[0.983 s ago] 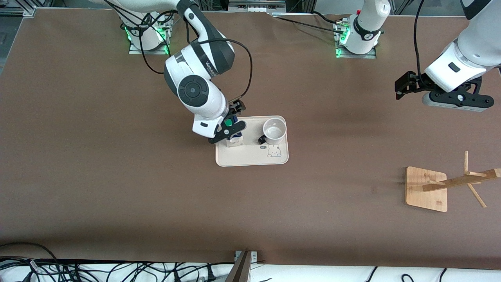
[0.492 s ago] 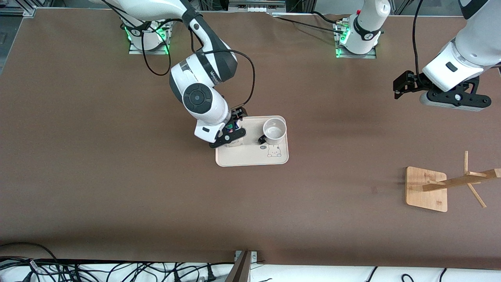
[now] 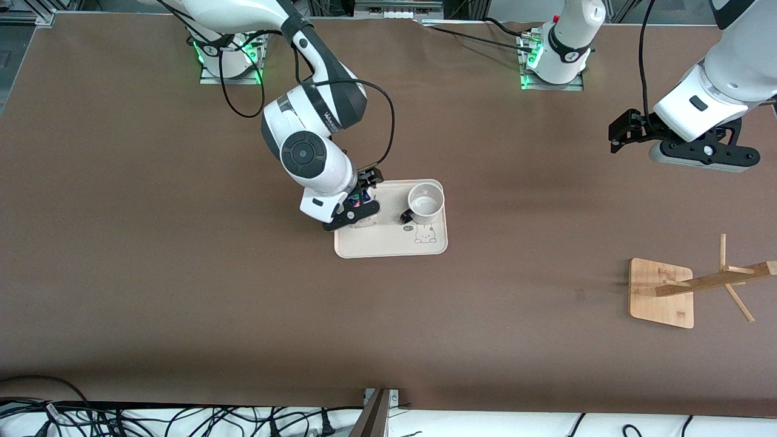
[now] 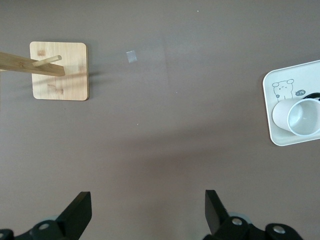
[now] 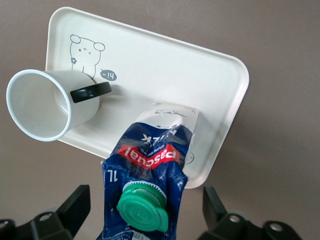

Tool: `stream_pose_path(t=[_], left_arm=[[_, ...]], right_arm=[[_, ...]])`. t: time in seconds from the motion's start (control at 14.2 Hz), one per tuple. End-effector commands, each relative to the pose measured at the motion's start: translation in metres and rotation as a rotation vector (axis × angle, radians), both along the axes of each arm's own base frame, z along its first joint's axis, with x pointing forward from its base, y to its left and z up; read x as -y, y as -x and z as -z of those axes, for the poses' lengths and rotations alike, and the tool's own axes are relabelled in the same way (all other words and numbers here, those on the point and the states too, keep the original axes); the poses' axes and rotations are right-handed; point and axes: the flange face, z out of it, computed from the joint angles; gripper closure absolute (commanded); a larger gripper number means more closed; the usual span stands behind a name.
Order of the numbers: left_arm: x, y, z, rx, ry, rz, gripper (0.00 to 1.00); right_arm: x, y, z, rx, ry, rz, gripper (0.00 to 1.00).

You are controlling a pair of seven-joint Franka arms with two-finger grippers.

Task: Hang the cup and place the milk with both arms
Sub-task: 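Close the right gripper on the milk carton's top, then carry the carton off the tray while the left gripper reaches the mug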

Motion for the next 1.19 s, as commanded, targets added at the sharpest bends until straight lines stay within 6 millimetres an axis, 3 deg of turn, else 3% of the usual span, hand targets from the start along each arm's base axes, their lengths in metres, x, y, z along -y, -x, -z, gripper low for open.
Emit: stream_pose_path(t=[0.0,0.07,0.14,0.49,0.91,1.12], left_arm=[[0.000,0.001,-0.007,-0.003,0.001,0.010,0.00],[-0.007,0.000,-0.007,-0.003,0.002,0.007,0.00],[-0.012,0.000,-0.007,-0.005,0.003,-0.002,0.00],[-0.005,-0.014,-0.014,0.051,0.012,0.009,0.00],[-0.005,-0.013,-0.012,0.042,0.019,-0.001,0.00],[-0.003,-0.013,-0.013,0.044,0.020,0.003,0.00]], right_arm=[[-0.001,-0.003,-0.004,0.007,-0.031,-0.002,0.44],[-0.001,-0.003,-0.004,0.009,-0.030,-0.002,0.55],[0.000,-0.004,-0.003,0.008,-0.029,-0.003,0.59],[-0.001,-0.004,0.006,0.010,-0.023,-0.007,0.69],[-0.005,-0.001,0.000,0.012,-0.026,-0.013,0.70],[0.001,0.000,-0.022,0.023,-0.029,-0.031,0.70]])
